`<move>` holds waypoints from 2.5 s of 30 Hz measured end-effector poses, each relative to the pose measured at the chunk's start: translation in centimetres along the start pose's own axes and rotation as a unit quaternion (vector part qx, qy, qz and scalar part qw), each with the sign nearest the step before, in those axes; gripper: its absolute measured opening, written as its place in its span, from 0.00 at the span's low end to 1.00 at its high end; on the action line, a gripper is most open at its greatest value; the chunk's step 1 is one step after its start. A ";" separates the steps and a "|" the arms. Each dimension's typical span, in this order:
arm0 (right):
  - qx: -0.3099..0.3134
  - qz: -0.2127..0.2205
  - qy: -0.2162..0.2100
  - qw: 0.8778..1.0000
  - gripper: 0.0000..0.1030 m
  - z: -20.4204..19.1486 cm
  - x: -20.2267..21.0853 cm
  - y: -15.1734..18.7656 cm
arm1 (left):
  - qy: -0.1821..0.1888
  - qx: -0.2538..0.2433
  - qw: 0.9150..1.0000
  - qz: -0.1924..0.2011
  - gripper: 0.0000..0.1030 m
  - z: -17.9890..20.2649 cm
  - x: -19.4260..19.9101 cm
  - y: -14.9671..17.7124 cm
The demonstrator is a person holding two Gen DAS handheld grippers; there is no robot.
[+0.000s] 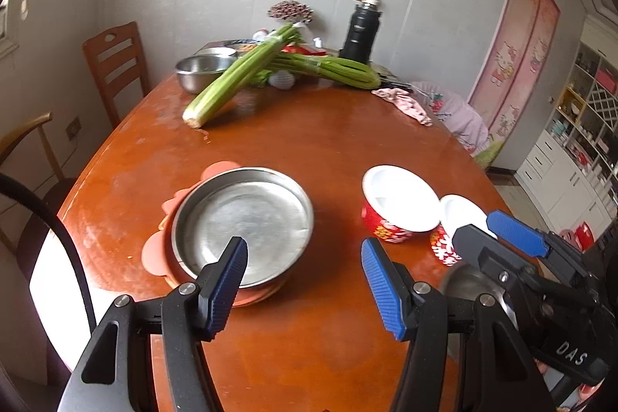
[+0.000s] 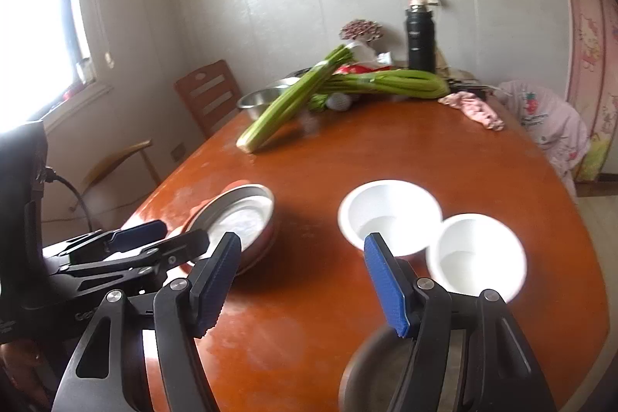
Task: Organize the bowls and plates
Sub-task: 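Move the left tool to the deep steel basin's rim, then grasp the steel basin's rim with the left tool and lift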
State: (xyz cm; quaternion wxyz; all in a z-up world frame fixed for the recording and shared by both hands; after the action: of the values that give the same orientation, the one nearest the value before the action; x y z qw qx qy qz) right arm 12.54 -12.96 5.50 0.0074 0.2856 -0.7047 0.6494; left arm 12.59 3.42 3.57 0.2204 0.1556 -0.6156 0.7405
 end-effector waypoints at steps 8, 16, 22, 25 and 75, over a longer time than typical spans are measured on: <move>-0.009 0.023 0.023 0.999 0.68 3.1 3.1 -0.3 | 0.031 -0.026 0.999 0.000 0.61 4.6 -0.2 0.1; -0.023 0.026 0.054 0.998 0.68 6.9 5.5 0.4 | 0.064 -0.044 0.997 -0.009 0.62 9.0 -0.9 1.5; -0.041 0.024 0.079 0.996 0.68 10.3 7.1 1.6 | 0.082 -0.055 0.995 -0.023 0.62 11.6 -1.6 2.6; -0.046 0.018 0.091 0.995 0.68 11.7 7.5 2.2 | 0.088 -0.055 0.994 -0.026 0.62 12.3 -1.9 3.1; -0.011 -0.112 0.064 0.992 0.56 12.6 2.6 11.6 | 0.113 -0.022 0.984 -0.139 0.56 13.7 -7.8 10.1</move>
State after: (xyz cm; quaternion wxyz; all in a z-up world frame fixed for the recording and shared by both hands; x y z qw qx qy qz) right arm 10.13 -25.63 -6.03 0.1283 0.3205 -0.6737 0.6534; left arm 13.49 -12.53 -6.17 0.3926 0.1498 -0.5752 0.7019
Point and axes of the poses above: each gripper's, at about its wrist camera, not at the fingertips, and x roughly against the way its jaws point, z to its right, y to its underside, the point moved 4 cm from there along -x, roughly the way its jaws point, and after that the axes turned 13 degrees about z, right-handed, at the moved point
